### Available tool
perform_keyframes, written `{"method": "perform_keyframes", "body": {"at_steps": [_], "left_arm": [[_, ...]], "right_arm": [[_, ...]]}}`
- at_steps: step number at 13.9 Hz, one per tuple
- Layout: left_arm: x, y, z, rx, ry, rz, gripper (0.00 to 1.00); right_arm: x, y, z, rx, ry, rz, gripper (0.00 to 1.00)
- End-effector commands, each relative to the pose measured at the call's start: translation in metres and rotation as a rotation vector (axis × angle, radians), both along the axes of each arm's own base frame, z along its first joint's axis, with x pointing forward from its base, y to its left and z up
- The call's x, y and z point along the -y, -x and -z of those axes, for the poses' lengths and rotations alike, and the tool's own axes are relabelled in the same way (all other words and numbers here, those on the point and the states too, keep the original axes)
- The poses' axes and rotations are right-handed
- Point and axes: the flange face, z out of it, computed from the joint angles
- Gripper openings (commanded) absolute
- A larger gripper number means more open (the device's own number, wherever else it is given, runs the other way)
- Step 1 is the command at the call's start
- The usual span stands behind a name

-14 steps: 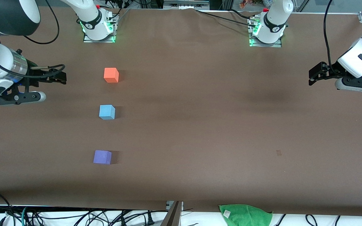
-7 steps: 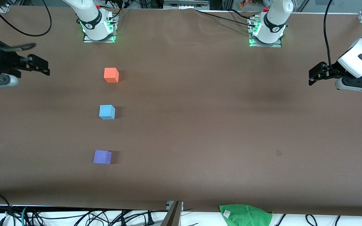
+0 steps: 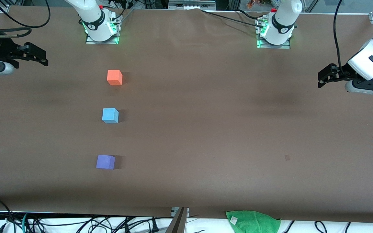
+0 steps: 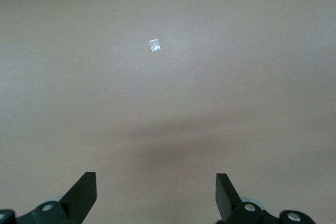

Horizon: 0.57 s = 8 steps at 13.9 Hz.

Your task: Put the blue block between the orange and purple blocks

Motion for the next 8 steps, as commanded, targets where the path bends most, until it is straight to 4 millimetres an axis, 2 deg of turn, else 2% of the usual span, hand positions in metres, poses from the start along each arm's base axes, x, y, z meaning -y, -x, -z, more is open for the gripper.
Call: {"method": "perform_keyframes", "body": {"at_steps": [1, 5, 6, 8], "left_arm": [[0.000, -0.003, -0.006, -0.011, -0.024, 0.000, 1.00], [-0.023, 0.007, -0.002, -0.087, -0.022, -0.033, 1.00], [-0.022, 0.007, -0.002, -0.085, -0.024, -0.031, 1.00], [-0.005, 0.007, -0.002, -0.081, -0.030, -0.011, 1.00]], "right_arm": [[0.000, 0.003, 0.001, 0.007, 0.009, 0.004, 1.00], [0.001, -0.002, 0.005, 0.010, 0.007, -0.005, 1.00], [0.001, -0.003, 0.005, 0.010, 0.009, -0.007, 1.00], [0.002, -0.004, 0.003, 0.017, 0.019, -0.007, 1.00]]}}
